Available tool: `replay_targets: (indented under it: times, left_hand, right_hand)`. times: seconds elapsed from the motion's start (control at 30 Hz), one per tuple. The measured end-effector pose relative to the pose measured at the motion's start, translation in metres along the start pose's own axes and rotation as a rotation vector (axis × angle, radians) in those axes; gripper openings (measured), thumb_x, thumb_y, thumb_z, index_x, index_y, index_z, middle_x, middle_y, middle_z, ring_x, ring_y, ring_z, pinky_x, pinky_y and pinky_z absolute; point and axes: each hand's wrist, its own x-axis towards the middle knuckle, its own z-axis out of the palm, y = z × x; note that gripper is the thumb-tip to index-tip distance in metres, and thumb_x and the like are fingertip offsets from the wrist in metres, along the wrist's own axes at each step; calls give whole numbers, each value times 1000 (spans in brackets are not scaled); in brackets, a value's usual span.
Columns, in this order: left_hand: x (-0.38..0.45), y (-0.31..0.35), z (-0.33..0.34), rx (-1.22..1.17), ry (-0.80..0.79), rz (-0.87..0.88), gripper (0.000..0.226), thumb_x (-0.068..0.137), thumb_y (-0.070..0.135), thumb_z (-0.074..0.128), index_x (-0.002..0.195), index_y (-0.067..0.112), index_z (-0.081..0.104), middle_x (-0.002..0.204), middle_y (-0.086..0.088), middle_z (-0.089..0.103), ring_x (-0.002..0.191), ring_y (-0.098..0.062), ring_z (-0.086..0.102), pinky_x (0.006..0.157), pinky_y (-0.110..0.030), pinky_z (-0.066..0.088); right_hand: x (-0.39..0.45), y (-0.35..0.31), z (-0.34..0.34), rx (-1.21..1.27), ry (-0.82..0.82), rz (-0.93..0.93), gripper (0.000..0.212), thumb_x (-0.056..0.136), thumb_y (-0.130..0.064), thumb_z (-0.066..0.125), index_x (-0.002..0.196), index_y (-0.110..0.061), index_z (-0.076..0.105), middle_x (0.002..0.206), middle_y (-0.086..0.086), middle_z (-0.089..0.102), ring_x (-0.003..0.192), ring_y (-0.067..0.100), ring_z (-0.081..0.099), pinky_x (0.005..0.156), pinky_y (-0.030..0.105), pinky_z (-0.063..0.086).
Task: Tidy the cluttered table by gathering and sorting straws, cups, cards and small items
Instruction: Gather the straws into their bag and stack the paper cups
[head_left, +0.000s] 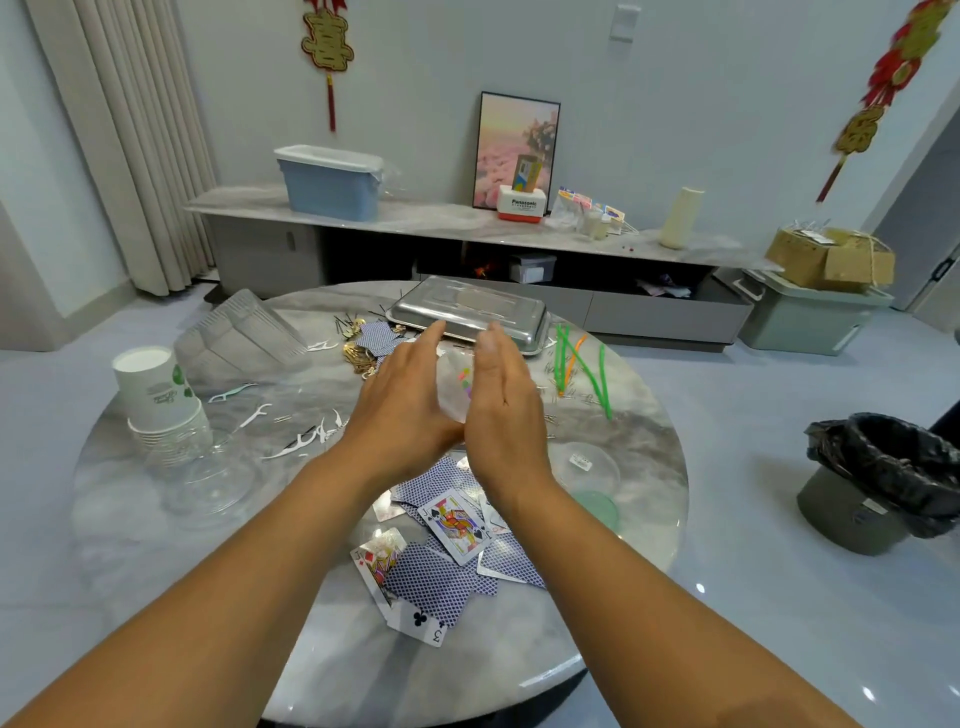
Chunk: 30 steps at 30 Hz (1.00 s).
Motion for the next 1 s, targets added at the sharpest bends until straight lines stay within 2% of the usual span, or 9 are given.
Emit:
replay_targets:
  times: [0.1,0.23,0.33,0.47,0.6,0.67,0.77,0.87,1.0]
  left_hand:
    - [2,-5,6,19,-2,31,91,87,35,66,160,29,13,148,-3,41,139,-25,36,115,-47,32]
    - [6,-16,16,65,-25,46,81,95,30,58,160,34,10,143,-2,44,135,-23,38,114,-43,30]
    - [7,-24,28,80,-49,53,87,93,28,61,160,36,6,141,1,46,133,-24,39,111,-42,29]
    - [7,-29,47,103,-173,63,122,71,46,82,159,35,-1,146,3,44,139,-25,35,118,-45,21]
    - [7,-34,54,179,-411,60,144,53,77,81,159,35,-8,167,4,12,155,-18,5,125,-50,-4]
    - [8,-35,48,148,-493,44,136,58,87,68,160,34,-4,169,5,5,156,-18,0,125,-53,-3]
    - [12,-28,45,43,-472,-32,109,79,81,56,161,33,2,170,6,3,156,-19,1,125,-50,0]
    - [23,-24,54,-1,-377,-102,83,98,62,48,162,28,7,170,4,7,156,-20,3,125,-47,5]
    - [55,-22,73,92,-328,-106,73,104,51,44,161,22,10,169,-2,13,156,-22,7,125,-47,9]
  right_hand:
    - [-13,1,3,-199,-57,-52,51,109,-48,24,83,-31,65,87,-13,70,90,2,63,114,42,36]
    - [-17,13,9,-271,-146,-45,52,109,-46,22,87,-31,67,97,-7,74,99,10,64,123,37,16]
    - [-8,21,2,-180,-210,37,54,106,-43,37,60,-19,50,62,-5,55,65,14,49,82,39,38]
    - [3,36,-9,-127,-128,204,45,100,-31,55,61,-9,55,59,2,50,60,16,43,62,35,37]
    - [14,58,-23,-199,-188,431,25,92,-20,63,76,-2,68,63,3,55,60,17,47,58,29,38]
    - [17,68,-32,-247,-255,473,26,94,-18,62,69,-11,65,55,-3,54,53,14,46,55,25,36]
    - [25,77,-44,-282,-201,456,14,97,-22,61,89,-19,72,69,-4,65,57,11,52,56,27,41]
    - [44,85,-51,-236,-93,435,14,99,-21,60,98,-19,74,90,1,73,80,19,67,75,38,58]
    - [82,101,-52,-240,-64,417,12,98,-16,62,104,-15,73,96,1,71,92,22,67,90,42,56]
